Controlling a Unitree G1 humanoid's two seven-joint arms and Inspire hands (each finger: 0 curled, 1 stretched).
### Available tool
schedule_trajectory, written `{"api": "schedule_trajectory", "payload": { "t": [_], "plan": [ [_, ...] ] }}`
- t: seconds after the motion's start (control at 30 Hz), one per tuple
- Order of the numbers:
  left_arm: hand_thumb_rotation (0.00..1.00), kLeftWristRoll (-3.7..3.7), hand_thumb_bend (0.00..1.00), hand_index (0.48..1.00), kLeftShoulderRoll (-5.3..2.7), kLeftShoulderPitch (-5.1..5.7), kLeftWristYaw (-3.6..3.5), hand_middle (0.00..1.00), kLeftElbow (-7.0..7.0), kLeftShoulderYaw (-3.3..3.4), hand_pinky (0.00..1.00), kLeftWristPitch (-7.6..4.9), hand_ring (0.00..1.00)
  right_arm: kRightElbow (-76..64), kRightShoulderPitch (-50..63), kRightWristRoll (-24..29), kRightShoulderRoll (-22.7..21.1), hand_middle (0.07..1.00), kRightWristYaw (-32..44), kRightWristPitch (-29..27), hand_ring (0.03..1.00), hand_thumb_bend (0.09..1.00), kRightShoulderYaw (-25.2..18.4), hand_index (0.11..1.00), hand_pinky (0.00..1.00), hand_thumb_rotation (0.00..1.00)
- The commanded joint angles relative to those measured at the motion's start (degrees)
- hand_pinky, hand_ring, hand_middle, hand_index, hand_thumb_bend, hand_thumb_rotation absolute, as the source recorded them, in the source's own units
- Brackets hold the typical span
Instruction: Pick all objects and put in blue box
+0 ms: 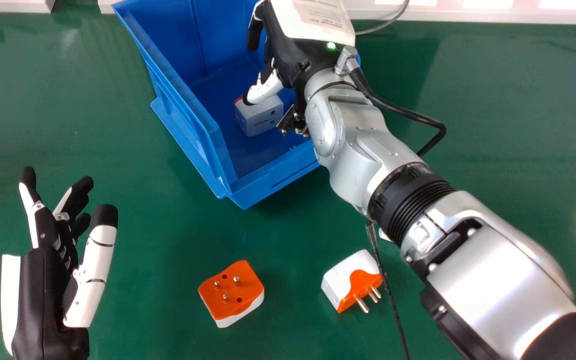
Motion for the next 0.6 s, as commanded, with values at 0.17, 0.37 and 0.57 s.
{"api": "schedule_trajectory", "payload": {
  "t": [0.17, 0.37, 0.57],
  "plan": [
    [0.74, 1.12, 0.59, 0.883, 0.12, -0.22, 0.83, 0.89, -1.22, 0.13, 0.89, -0.03, 0.91, -9.3, 2.5, 1.5, -0.7, 0.462, -2.0, -0.7, 0.366, 0.502, -2.0, 0.555, 0.23, 0.00],
    [0.74, 0.44, 0.59, 0.883, 0.31, -0.94, 0.10, 0.89, -1.26, -0.03, 0.89, 0.59, 0.91, -33.0, 15.6, -1.5, -4.5, 0.460, -0.8, 2.3, 0.349, 0.501, -1.1, 0.548, 0.21, 0.00],
    [0.75, 0.34, 0.56, 0.897, 1.06, -1.74, -0.80, 0.90, -0.09, 0.00, 0.89, 0.06, 0.92, -60.5, 32.8, -4.5, -9.5, 0.514, 6.0, 8.4, 0.397, 0.504, -1.9, 0.528, 0.30, 0.00]
  ]
}}
